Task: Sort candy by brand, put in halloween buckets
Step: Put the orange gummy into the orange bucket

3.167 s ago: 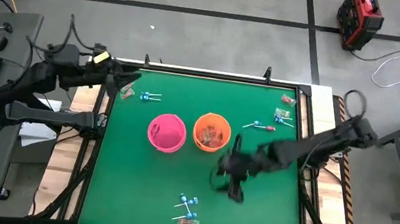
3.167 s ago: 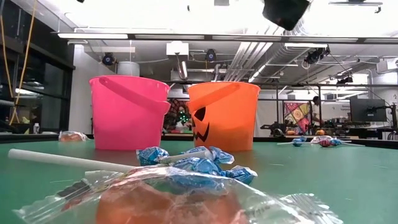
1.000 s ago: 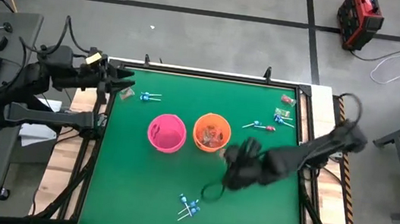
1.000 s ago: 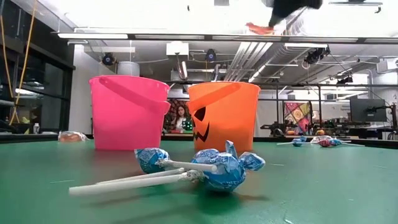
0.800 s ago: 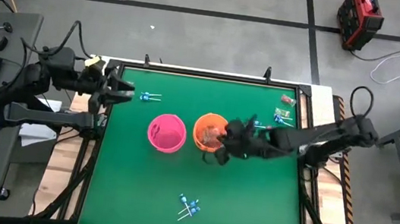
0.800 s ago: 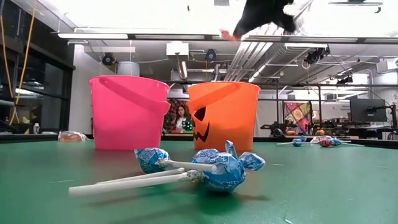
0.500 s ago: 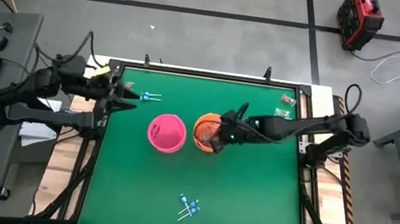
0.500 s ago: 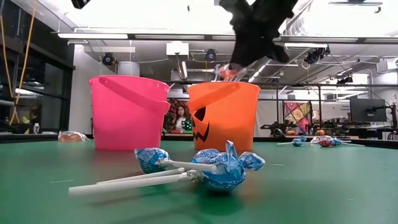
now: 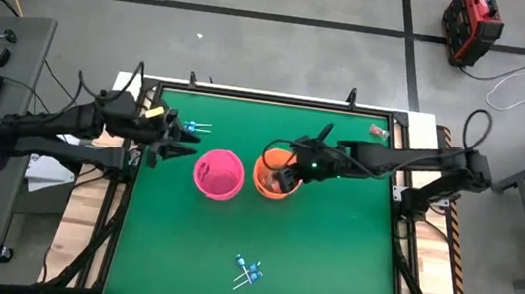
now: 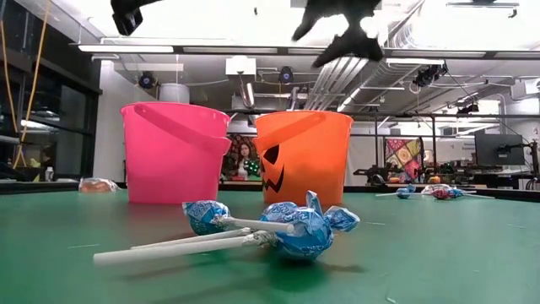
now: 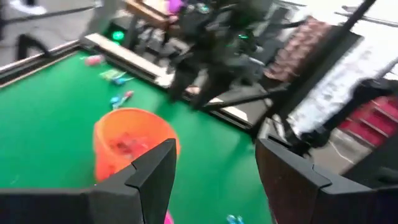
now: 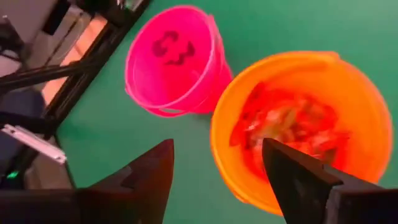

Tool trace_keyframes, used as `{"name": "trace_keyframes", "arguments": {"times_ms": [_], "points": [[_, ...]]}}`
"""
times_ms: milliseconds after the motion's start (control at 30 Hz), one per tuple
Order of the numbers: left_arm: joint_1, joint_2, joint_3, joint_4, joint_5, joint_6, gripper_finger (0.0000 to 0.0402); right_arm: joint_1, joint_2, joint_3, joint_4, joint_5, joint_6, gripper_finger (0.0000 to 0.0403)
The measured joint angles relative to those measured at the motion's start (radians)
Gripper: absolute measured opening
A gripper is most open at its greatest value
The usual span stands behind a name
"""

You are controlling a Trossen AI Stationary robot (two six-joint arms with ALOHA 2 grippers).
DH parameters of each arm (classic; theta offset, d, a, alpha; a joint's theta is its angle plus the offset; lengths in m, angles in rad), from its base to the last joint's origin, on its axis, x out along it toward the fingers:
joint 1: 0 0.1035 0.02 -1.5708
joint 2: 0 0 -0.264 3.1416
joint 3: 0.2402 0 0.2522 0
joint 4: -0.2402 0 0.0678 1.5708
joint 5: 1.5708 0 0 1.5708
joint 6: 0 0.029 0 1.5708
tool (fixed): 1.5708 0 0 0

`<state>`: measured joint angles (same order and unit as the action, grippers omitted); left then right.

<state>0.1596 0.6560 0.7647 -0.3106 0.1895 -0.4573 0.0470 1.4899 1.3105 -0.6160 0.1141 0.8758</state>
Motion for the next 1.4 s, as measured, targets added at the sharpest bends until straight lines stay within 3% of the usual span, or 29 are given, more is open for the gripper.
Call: {"name": "trace_keyframes", "arguments": {"times_ms": [133,233,300,367,500,700,867,1033,1400], "points": [[0.021,0.094,0.02,-0.073,-0.082,-0.06,0.0211,0.01,-0.079,0.02,-0.145,0.163,-0.02,0.0236],[0.094,0.223,0.096,-0.273,-0.108,-0.021,0.0211,-0.035,-0.127,0.018,-0.322,0.279,0.028,0.0236],[0.166,0.326,0.165,-0.417,-0.141,0.051,0.0211,-0.098,-0.144,0.017,-0.434,0.288,0.054,0.0236],[0.257,0.434,0.237,-0.538,-0.197,0.109,0.0211,-0.177,-0.15,0.017,-0.488,0.252,0.028,0.0236],[0.459,0.627,0.343,-0.694,-0.314,0.143,0.0211,-0.333,-0.15,0.017,-0.467,0.154,-0.225,0.0236],[0.646,0.828,0.344,-0.804,-0.314,0.1,0.0211,-0.537,-0.149,0.016,-0.348,0.0,-0.542,0.0236],[0.675,0.937,0.343,-0.844,-0.335,0.064,0.0211,-0.658,-0.149,0.016,-0.248,-0.056,-0.651,0.0236],[0.672,1.002,0.343,-0.85,-0.435,0.021,0.0211,-0.724,-0.149,0.016,-0.169,-0.113,-0.696,0.0236],[0.748,1.134,0.321,-0.853,-0.438,0.04,0.0211,-0.754,-0.149,0.016,-0.172,-0.152,-0.727,0.0236]]}}
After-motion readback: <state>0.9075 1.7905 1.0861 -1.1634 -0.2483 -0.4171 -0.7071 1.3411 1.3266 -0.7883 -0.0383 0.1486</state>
